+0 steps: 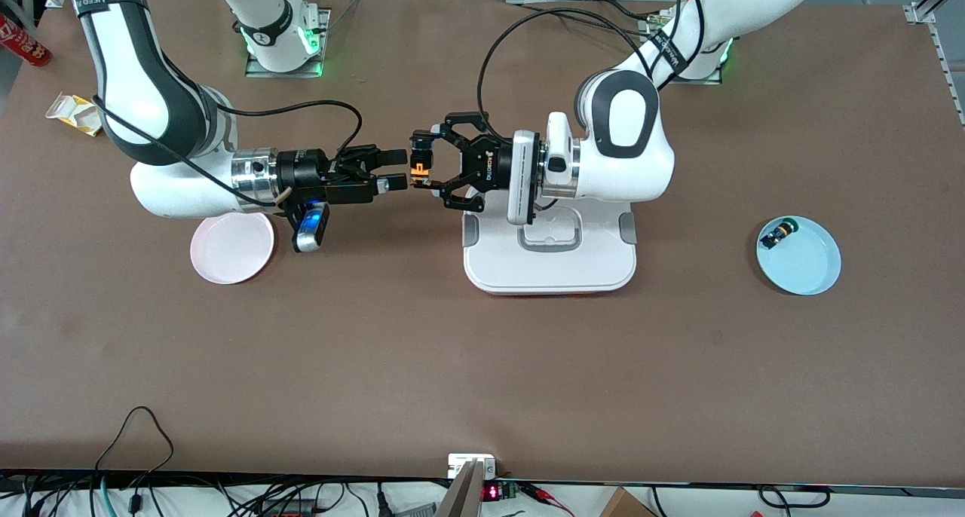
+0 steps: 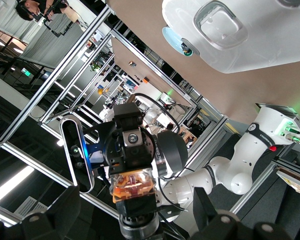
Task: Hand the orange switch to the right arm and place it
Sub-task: 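Grasp the orange switch with the right gripper from the left gripper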
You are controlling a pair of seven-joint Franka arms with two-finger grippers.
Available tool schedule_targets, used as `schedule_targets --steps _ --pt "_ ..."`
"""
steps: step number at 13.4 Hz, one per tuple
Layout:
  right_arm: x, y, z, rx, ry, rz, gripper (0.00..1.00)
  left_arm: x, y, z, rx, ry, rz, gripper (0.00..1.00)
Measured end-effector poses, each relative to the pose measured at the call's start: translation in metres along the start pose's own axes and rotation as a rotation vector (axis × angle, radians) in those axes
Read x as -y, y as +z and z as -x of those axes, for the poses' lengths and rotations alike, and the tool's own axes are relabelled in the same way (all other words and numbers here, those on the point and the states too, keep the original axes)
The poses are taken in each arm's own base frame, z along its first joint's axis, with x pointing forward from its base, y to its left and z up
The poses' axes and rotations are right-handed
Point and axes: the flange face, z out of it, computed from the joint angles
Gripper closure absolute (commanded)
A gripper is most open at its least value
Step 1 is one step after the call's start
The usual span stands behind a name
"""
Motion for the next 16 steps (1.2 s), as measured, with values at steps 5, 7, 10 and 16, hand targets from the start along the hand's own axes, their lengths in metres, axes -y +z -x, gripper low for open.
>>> schedule_targets --steps 5,7,10,16 --pt "-0.002 0.013 0.002 0.005 0.004 0.004 0.00 0.000 0.000 0.000 0.000 0.000 0.000 0.63" --pt "-0.002 0.019 0.002 -0.001 0.012 -0.011 0.31 0.000 0.000 0.000 0.000 0.000 0.000 0.63" --pt "-0.003 0.025 0.002 -0.007 0.033 -0.013 0.61 0.000 0.000 0.000 0.000 0.000 0.000 0.63" --pt "0.000 0.022 0.004 -0.015 0.038 -0.027 0.66 -0.001 0.001 0.002 -0.006 -0.017 0.004 0.57"
